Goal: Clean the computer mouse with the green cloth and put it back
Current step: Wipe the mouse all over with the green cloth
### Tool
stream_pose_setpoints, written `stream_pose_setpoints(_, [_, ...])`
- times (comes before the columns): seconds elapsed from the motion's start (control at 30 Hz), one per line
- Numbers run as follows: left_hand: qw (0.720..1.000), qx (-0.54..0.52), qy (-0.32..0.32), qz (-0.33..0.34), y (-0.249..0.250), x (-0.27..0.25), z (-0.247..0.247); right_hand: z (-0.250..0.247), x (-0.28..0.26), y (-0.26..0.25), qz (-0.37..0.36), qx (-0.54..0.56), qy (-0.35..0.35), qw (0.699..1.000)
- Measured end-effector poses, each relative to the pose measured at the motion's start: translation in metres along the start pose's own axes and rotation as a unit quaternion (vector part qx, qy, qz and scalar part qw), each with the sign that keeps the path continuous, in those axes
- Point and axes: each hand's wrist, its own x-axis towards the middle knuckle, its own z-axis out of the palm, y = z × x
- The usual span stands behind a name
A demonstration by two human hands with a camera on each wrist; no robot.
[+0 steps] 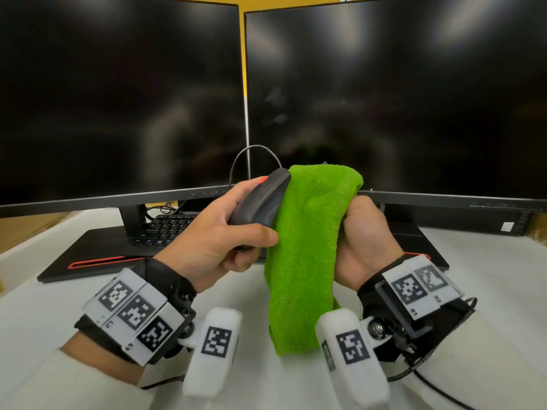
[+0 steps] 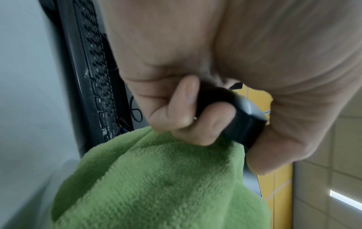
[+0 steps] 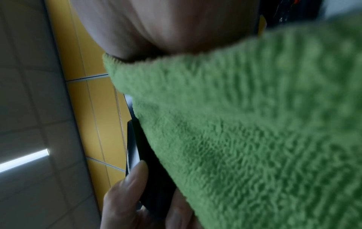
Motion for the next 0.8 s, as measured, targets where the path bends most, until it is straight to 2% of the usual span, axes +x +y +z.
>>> stream_pose_setpoints(0.3, [0.991,-0.122,0.035,-0.038,0.012,-0.001,0.009,-0.001,-0.008,0.007,0.001,-0.051,-0.142,0.988])
stream_pose_setpoints(0.5, [0.988,-0.128,0.075,-0.038,0.004,0.004,0.021,0.011,-0.007,0.020,-0.050,-0.116,-0.086,0.988])
stream_pose_setpoints(0.63, [0.985,-0.110,0.104,-0.083,-0.006,0.009,0.021,0.006,-0.005,0.020,-0.099,-0.172,-0.036,0.980])
stream_pose_setpoints(0.8, [0.986,-0.098,0.082,-0.109,-0.004,0.009,0.019,0.005,-0.004,0.015,-0.120,-0.149,-0.005,0.982])
